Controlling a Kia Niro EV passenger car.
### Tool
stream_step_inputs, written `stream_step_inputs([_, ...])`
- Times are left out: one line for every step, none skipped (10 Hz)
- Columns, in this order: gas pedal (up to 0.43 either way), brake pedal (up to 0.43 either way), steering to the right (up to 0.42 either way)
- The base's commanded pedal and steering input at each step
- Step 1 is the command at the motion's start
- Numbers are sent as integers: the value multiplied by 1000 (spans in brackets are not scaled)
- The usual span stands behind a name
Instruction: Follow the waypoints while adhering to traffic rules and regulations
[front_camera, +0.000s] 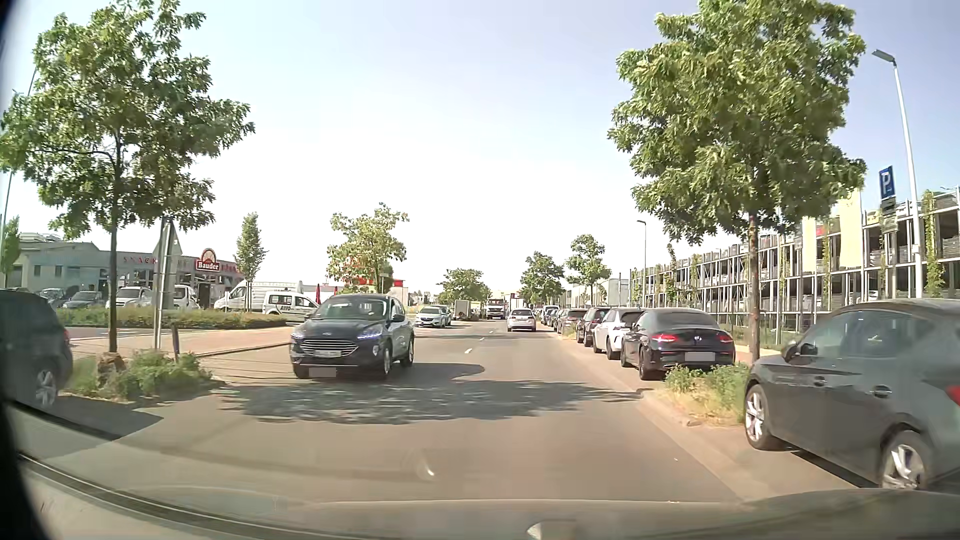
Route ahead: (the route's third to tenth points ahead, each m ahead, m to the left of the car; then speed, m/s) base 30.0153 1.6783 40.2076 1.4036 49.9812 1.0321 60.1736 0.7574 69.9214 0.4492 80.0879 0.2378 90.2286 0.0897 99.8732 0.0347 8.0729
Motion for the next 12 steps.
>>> stream_step_inputs([47, 30, 3])
stream_step_inputs([47, 30, 3])
stream_step_inputs([47, 30, 3])
stream_step_inputs([47, 30, 3])
stream_step_inputs([47, 30, 3])
stream_step_inputs([47, 30, 3])
stream_step_inputs([47, 30, 4])
stream_step_inputs([47, 30, 6])
stream_step_inputs([59, 30, 11])
stream_step_inputs([67, 30, 13])
stream_step_inputs([87, 30, 13])
stream_step_inputs([98, 30, 13])
